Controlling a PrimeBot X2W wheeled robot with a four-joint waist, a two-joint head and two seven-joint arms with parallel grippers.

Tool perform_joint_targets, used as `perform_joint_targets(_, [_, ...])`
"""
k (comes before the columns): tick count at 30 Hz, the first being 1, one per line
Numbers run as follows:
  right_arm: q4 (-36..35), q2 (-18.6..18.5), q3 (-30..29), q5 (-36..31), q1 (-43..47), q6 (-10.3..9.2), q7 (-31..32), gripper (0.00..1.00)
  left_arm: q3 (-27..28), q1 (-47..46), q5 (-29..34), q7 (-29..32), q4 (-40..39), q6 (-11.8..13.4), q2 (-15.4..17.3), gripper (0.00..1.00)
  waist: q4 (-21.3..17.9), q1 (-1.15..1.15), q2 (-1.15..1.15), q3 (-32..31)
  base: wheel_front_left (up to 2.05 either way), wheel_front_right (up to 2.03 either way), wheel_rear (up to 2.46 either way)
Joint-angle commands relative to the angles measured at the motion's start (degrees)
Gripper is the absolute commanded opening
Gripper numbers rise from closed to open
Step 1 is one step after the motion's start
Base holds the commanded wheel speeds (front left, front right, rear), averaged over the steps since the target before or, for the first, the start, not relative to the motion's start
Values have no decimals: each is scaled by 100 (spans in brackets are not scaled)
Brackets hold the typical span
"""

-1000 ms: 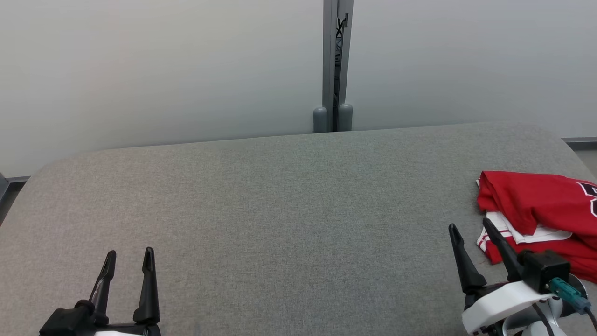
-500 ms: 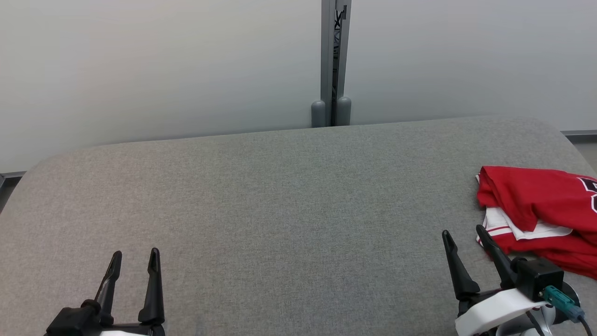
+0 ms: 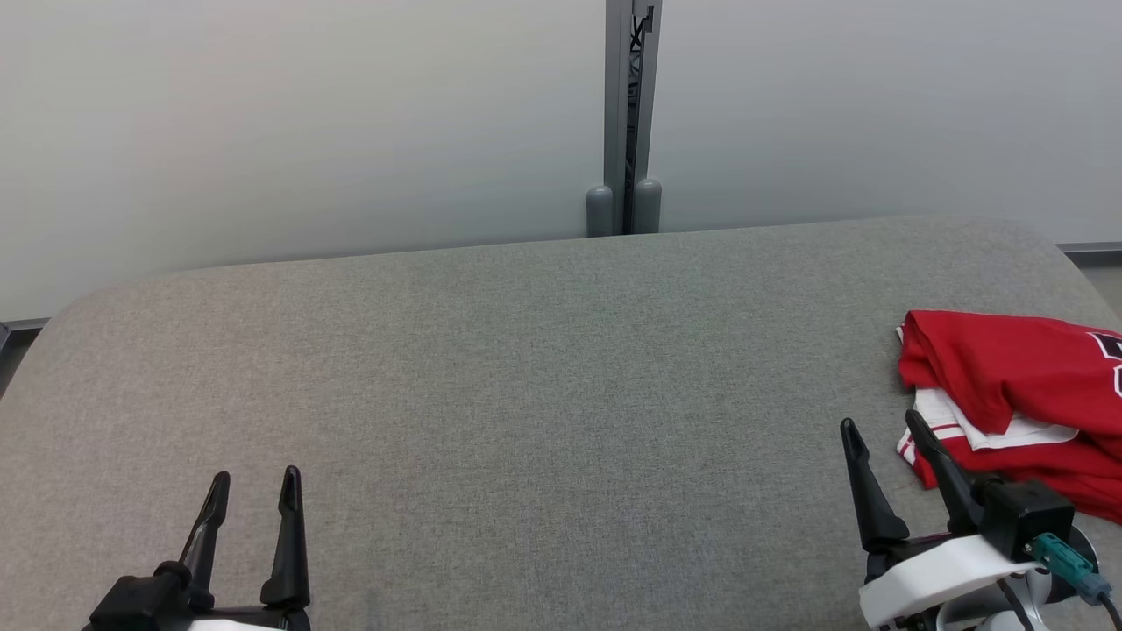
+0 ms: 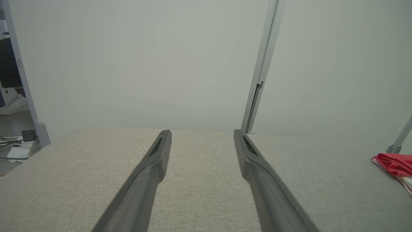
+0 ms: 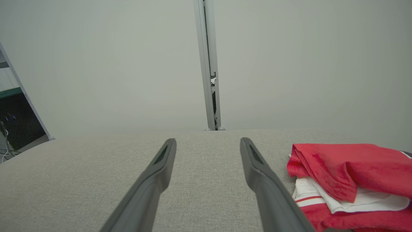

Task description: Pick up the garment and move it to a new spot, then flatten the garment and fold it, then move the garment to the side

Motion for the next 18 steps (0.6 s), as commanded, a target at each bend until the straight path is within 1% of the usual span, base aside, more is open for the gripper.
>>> perform_joint_targets(1, [-27, 2, -45, -50, 31, 2, -26, 100, 37, -75, 0, -8, 12, -13, 13, 100, -5, 0, 0, 1, 0, 0, 0])
perform_joint_targets(15, [-59, 47, -79, -63, 20, 2, -26, 100, 24, -89, -36, -8, 79, -30, 4, 100, -42, 0, 0, 25, 0, 0, 0])
perform_joint_targets(16, [-34, 70, -80, -40, 7, 0, 1, 0, 18, -3, -28, 0, 96, -8, -13, 0, -42, 0, 0, 25, 0, 0, 0])
perform_joint_targets(18, [54, 105, -78, -36, 69, 0, 11, 0, 10, 48, -34, 7, 200, -8, -47, 0, -42, 0, 0, 25, 0, 0, 0])
